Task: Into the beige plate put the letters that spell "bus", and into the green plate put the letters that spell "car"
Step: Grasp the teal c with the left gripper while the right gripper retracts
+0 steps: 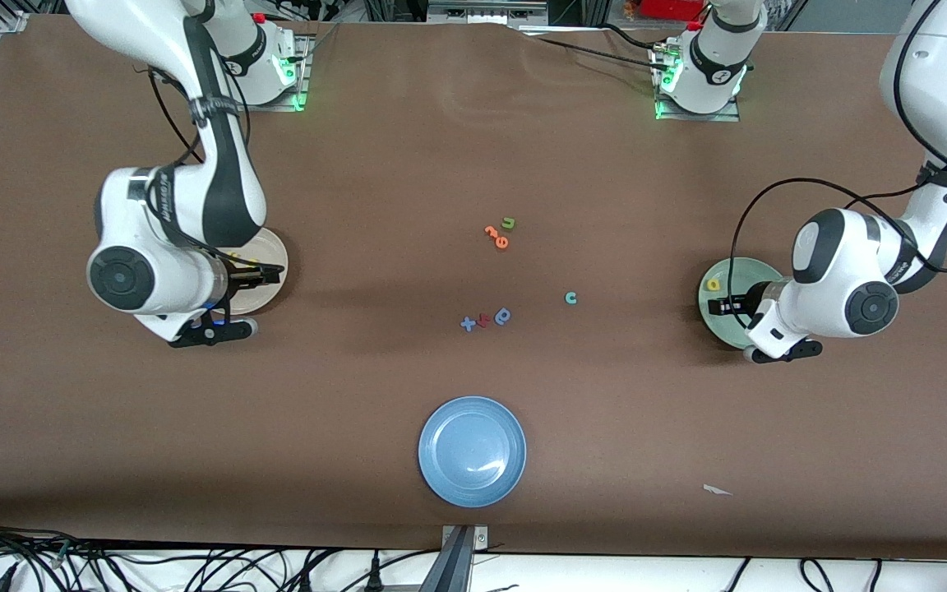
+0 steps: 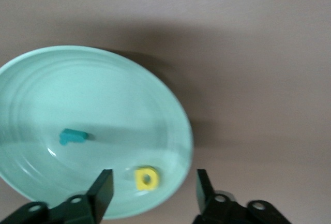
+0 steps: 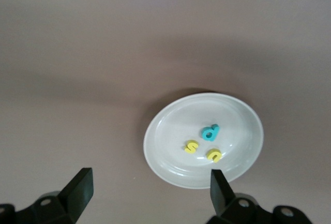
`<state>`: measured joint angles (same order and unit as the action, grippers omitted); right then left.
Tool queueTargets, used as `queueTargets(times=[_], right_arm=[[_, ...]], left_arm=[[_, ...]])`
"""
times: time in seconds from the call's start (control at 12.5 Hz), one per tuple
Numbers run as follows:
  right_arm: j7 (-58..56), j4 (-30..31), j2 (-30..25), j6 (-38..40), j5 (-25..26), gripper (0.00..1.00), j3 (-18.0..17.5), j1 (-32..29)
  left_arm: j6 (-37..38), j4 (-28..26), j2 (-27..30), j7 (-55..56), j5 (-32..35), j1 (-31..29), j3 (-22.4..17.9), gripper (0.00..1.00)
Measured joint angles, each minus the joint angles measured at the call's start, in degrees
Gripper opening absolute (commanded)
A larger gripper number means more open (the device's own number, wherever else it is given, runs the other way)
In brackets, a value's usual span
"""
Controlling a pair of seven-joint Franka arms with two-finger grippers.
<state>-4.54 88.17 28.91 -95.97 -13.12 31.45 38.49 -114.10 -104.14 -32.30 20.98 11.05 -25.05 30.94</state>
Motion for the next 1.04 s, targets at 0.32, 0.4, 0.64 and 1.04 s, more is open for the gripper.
queueTargets(times=[0.32, 0.4, 0.64, 1.04], right_arm=[[0.2, -13.8, -2.2, 9.9, 0.0, 1.0, 4.3, -0.6], [0.2, -16.4, -2.5, 11.2, 0.0, 1.0, 5.3, -1.2], [0.2, -21.3, -2.5, 10.5, 0.0, 1.0, 7.3, -2.6], [0.3, -21.7, -3.8, 11.3, -0.3, 1.0, 2.6, -5.7]], left_arm=[[-0.4, 0.2, 1.8, 19.3, -0.1, 3.2, 7.7, 1.0], [-2.4, 0.1, 1.8, 23.6, -0.1, 5.6, 7.8, 0.99], [-10.5, -0.3, 0.2, 34.1, 0.1, 12.5, 7.3, 0.94], [-17.9, -1.0, -7.0, 50.6, 14.3, 19.2, 5.5, 0.94]])
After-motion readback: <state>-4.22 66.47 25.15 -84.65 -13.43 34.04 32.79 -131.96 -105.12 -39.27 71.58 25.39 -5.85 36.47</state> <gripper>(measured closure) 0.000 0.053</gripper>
